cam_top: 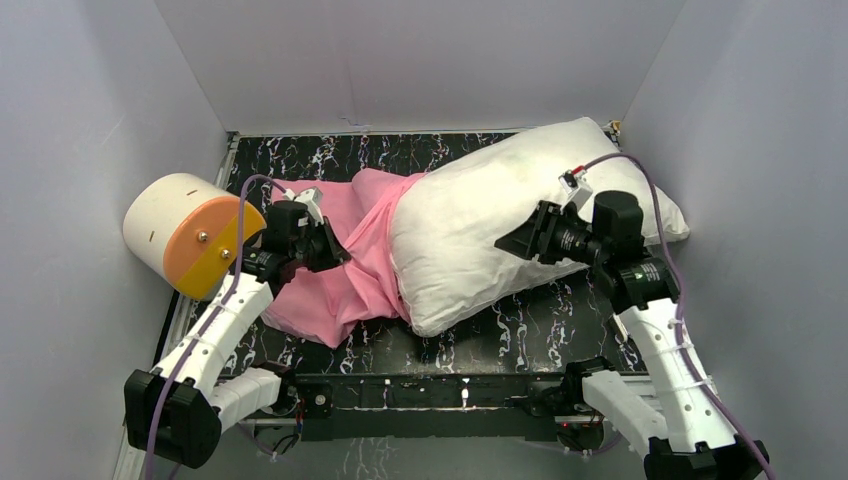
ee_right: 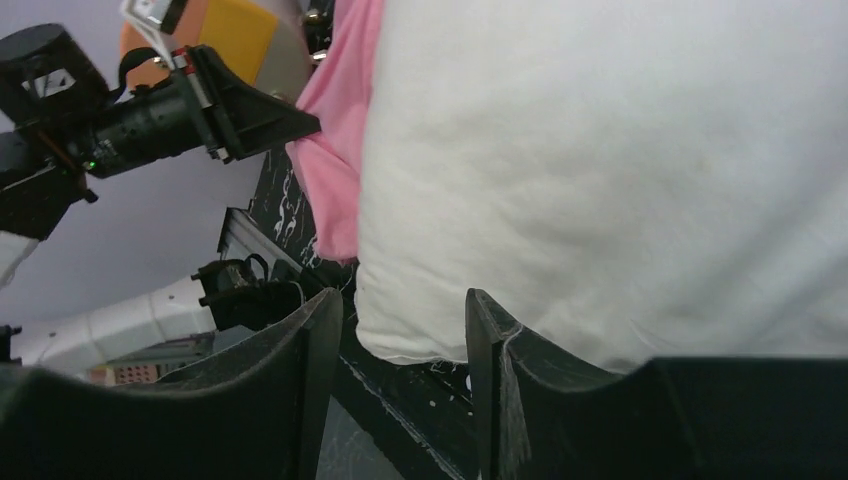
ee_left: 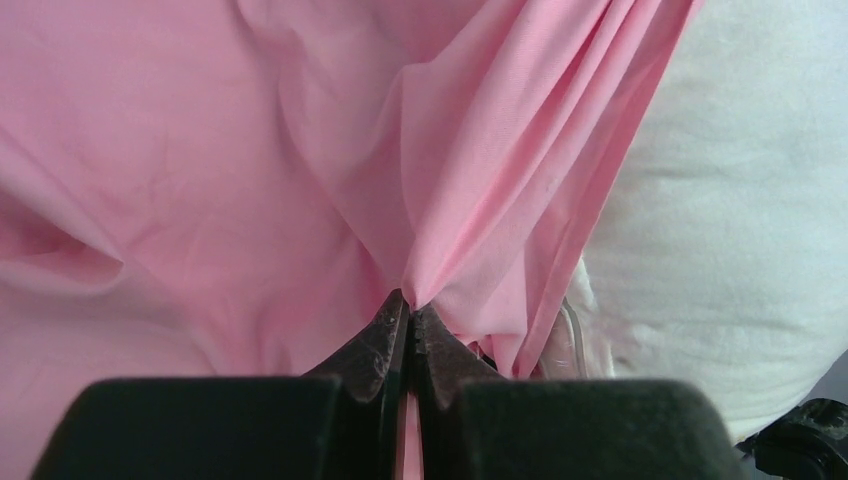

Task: Remove the pillowcase from the pillow
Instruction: Remove the pillow from the pillowcase.

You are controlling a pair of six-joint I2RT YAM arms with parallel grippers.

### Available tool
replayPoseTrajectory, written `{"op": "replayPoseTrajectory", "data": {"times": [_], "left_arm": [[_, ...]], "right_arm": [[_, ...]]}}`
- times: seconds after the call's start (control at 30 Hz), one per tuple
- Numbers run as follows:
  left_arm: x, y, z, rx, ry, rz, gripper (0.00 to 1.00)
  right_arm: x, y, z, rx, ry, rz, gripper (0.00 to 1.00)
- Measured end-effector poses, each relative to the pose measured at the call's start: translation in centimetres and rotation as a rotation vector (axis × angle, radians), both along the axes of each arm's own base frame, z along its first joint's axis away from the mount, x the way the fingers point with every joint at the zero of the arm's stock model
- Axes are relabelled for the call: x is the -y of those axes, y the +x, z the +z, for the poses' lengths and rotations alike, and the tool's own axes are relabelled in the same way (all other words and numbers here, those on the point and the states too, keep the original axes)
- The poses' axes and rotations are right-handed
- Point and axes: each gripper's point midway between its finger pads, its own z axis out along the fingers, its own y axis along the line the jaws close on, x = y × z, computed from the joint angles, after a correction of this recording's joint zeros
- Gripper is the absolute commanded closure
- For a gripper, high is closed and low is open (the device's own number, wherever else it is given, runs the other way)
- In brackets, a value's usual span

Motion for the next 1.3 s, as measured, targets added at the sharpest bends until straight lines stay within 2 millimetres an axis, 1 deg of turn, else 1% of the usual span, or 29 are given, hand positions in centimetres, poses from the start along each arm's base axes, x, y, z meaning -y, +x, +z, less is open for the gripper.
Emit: {"op": "replayPoseTrajectory", "data": {"times": [0.07, 0.13, 0.23, 0.27, 0.3, 0.33, 0.37, 0.5, 0.57, 0.67, 0.73, 0.8, 0.87, 0.93, 0.97, 1.0, 1.07, 1.13, 1.17, 1.2, 1.23, 1.3], "left_arm": [[0.1, -0.1, -0.1, -0.005, -0.005, -0.007, 1.00], [0.2, -0.2, -0.1, -0.008, -0.009, -0.012, 1.00], [0.3, -0.3, -0.2, -0.013, -0.011, -0.021, 1.00], [0.3, -0.4, -0.3, -0.015, -0.010, -0.022, 1.00], [0.3, -0.5, -0.4, -0.018, -0.008, -0.023, 1.00], [0.3, -0.5, -0.5, -0.021, -0.006, -0.024, 1.00], [0.2, -0.6, -0.5, -0.022, -0.004, -0.025, 1.00], [0.1, -0.8, -0.3, -0.015, 0.000, -0.027, 1.00], [0.0, -1.0, -0.1, -0.009, 0.003, -0.030, 1.00], [-0.1, -1.3, -0.1, -0.009, 0.013, -0.040, 1.00], [-0.2, -1.5, -0.2, -0.015, 0.020, -0.046, 1.00], [-0.3, -1.8, -0.3, -0.020, 0.025, -0.048, 1.00], [-0.4, -2.1, -0.1, -0.017, 0.026, -0.048, 1.00], [-0.7, -2.3, 0.3, -0.001, 0.031, -0.036, 1.00], [-1.0, -2.3, 0.5, 0.006, 0.036, -0.023, 1.00], [-1.3, -2.3, 0.6, 0.011, 0.043, -0.010, 1.00], [-2.1, -2.5, 0.8, 0.021, 0.062, 0.033, 1.00], [-2.9, -2.6, 1.0, 0.031, 0.082, 0.075, 1.00], [-3.1, -2.7, 1.1, 0.033, 0.089, 0.090, 0.92], [-3.4, -2.7, 1.1, 0.035, 0.094, 0.099, 0.72], [-3.4, -2.8, 1.1, 0.035, 0.099, 0.100, 0.58], [-3.4, -2.8, 1.1, 0.037, 0.101, 0.088, 0.40]], "right_arm": [[-0.5, 0.1, 2.8, 0.080, 0.001, 0.063, 0.47], [-0.8, 0.2, 4.5, 0.141, -0.012, 0.100, 0.49], [-1.3, 0.6, 5.4, 0.152, -0.062, 0.133, 0.50], [-1.7, 0.8, 5.5, 0.151, -0.078, 0.142, 0.49], [-2.5, 1.0, 5.5, 0.152, -0.104, 0.164, 0.49], [-3.4, 1.1, 5.3, 0.150, -0.124, 0.184, 0.48], [-4.7, 0.9, 4.5, 0.143, -0.157, 0.216, 0.46], [-9.9, -1.3, 0.2, 0.129, -0.353, 0.365, 0.31], [-12.4, -1.5, -1.3, 0.185, -0.479, 0.415, 0.27], [-15.4, -1.1, -2.2, 0.352, -0.664, 0.470, 0.25], [-16.6, -0.6, -2.5, 0.459, -0.763, 0.486, 0.23], [-17.3, 0.3, -2.9, 0.553, -0.865, 0.483, 0.18], [-17.3, 1.9, -3.4, 0.612, -0.969, 0.432, 0.17], [-16.8, 3.5, -4.0, 0.632, -1.048, 0.374, 0.18], [-16.5, 4.3, -4.5, 0.632, -1.082, 0.344, 0.22], [-16.0, 4.9, -5.4, 0.620, -1.107, 0.321, 0.32], [-14.8, 5.7, -7.5, 0.568, -1.124, 0.292, 0.60], [-13.9, 5.9, -9.4, 0.509, -1.101, 0.282, 0.90], [-13.8, 5.7, -10.1, 0.490, -1.061, 0.285, 1.00], [-13.7, 5.3, -10.5, 0.482, -1.008, 0.288, 1.00], [-13.6, 4.8, -10.6, 0.480, -0.963, 0.290, 1.00], [-13.5, 3.6, -10.1, 0.484, -0.840, 0.279, 1.00]]}}
